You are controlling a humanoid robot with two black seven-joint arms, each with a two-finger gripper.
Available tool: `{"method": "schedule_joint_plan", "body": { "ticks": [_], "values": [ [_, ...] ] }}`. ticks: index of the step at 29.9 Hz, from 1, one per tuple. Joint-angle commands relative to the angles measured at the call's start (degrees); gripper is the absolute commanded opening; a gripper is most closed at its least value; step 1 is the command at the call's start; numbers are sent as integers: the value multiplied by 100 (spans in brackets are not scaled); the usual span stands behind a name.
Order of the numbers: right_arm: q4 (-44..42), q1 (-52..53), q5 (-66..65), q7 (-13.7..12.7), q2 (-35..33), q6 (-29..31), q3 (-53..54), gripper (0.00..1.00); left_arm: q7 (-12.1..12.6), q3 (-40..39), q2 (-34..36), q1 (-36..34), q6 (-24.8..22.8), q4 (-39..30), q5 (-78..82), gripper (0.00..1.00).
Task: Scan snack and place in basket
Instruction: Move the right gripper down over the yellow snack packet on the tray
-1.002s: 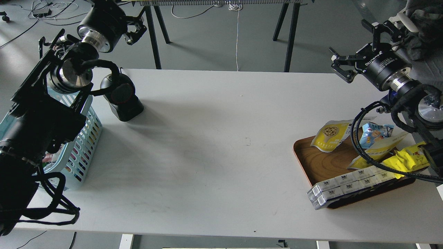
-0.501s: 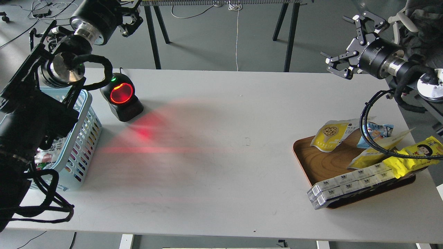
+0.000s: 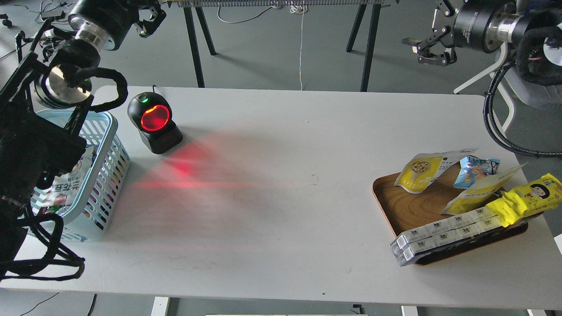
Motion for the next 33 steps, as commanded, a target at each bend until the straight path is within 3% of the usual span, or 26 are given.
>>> {"method": "schedule_joint_plan", "body": {
  "ticks": [1,3,7,11,16,27,33],
  "values": [
    [549,793,-18,-44,-109,-85,-982,99,-10,-9,11,9,-9,3,0,100],
    [962,1320,-26,-202,-303,-85,-1580,99,-2,-9,37,9,-9,3,0,100],
    [1868,2603,-18,-782,-611,-94,-2837,99,-19,-9,55,9,-9,3,0,100],
    [2466,3729,0,-1020,-997,-147,-3787,99,-19,-9,37,9,-9,3,-18,100],
    [2844,4557,35,-1614,-954,-936,-4931,99,-19,-17,19,9,-9,3,-18,100],
    [3030,3619,1730,-1614,-550,-2756,-4704,99,-10,-9,37,27,-9,29,-18,100],
    [3003,2458,1828,-1614,-594,-3038,-3685,99,-10,-9,63,27,-18,29,-18,100]
  ]
}}
